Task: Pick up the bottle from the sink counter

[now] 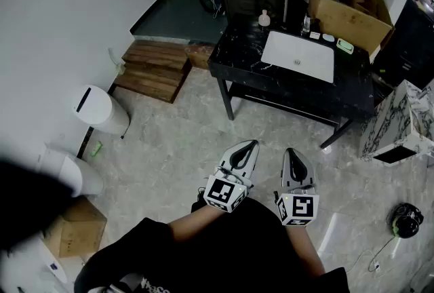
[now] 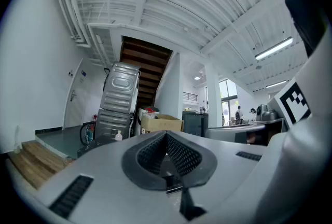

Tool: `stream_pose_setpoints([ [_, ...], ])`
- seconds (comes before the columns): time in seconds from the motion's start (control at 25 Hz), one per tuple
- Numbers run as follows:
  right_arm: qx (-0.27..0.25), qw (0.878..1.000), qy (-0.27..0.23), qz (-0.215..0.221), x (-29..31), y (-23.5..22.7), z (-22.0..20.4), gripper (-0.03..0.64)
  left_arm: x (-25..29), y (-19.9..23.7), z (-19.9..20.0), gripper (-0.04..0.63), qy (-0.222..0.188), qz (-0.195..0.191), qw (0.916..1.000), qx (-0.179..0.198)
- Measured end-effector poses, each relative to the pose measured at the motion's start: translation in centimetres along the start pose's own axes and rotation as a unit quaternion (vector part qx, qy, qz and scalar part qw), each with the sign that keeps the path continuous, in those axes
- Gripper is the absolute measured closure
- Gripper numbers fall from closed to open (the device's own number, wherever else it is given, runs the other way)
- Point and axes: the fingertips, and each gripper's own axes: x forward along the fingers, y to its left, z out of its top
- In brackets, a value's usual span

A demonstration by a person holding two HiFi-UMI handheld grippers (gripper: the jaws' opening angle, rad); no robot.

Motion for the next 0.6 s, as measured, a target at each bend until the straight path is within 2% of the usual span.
stream_pose_setpoints([
  [0.12,0.003,1.0,-0.01,0.003,-1.1,-0.9,0.1,0.58,0.5,-1.1,-0.3,0.592,0.001,-0.002,1.0,-0.004],
  [0.28,0.032,0.998,-0.036,0.033,-1.4,-1.5,0.4,0.578,1.5,-0.9,-0.9,0.592,0.002,0.001,0.9998,-0.019],
  [0.48,0.026,0.999,-0.023,0.034,-0.3,-1.7,-0.6,0.577,2.1,0.6,-1.8,0.592,0.016,0.011,0.9998,-0.011],
  [0.6,0.024,0.999,-0.006,0.036,0.6,-1.6,-1.6,0.577,2.8,2.1,-2.7,0.592,0.023,0.014,0.9994,-0.02],
])
